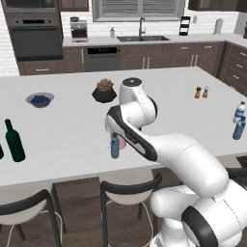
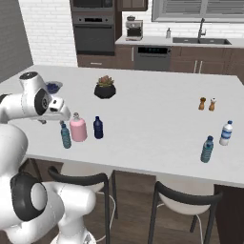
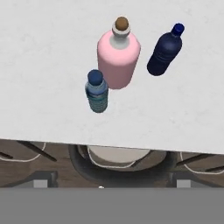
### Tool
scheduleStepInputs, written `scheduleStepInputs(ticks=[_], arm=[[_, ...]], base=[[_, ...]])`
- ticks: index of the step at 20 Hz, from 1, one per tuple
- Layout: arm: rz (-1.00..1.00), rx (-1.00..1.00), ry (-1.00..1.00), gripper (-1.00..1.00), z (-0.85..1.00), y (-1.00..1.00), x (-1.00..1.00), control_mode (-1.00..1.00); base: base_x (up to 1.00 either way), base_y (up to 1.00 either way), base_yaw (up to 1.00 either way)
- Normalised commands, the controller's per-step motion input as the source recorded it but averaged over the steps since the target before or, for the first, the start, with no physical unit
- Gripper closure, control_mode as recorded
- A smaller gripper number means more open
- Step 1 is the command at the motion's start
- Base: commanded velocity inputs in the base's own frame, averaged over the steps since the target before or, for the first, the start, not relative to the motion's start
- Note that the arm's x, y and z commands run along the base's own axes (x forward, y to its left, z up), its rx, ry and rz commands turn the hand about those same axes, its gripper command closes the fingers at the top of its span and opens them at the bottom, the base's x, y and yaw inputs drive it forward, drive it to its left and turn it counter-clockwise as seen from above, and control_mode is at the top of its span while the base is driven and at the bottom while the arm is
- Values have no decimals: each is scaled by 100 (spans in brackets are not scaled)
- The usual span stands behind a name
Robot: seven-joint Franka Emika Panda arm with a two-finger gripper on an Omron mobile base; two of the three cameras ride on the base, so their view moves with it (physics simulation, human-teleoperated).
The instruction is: Move the plastic bottles in the middle to the plastics group, and the glass bottles in the middle to the glass group.
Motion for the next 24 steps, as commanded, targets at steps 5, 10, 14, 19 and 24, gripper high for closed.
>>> scheduleStepInputs(ticks=[5, 10, 14, 19, 24], arm=[[-9, 16, 0, -100, -40, 18, 32, -100], [-7, -4, 9, -100, -20, 5, 50, -100], [-1, -5, 12, -100, -15, 0, 52, -100], [0, 0, 6, -100, -18, 13, 48, -100], [0, 0, 0, -100, -25, 19, 26, -100]], base=[[0, 0, 0], [0, 0, 0], [0, 0, 0], [0, 0, 0], [0, 0, 0]])
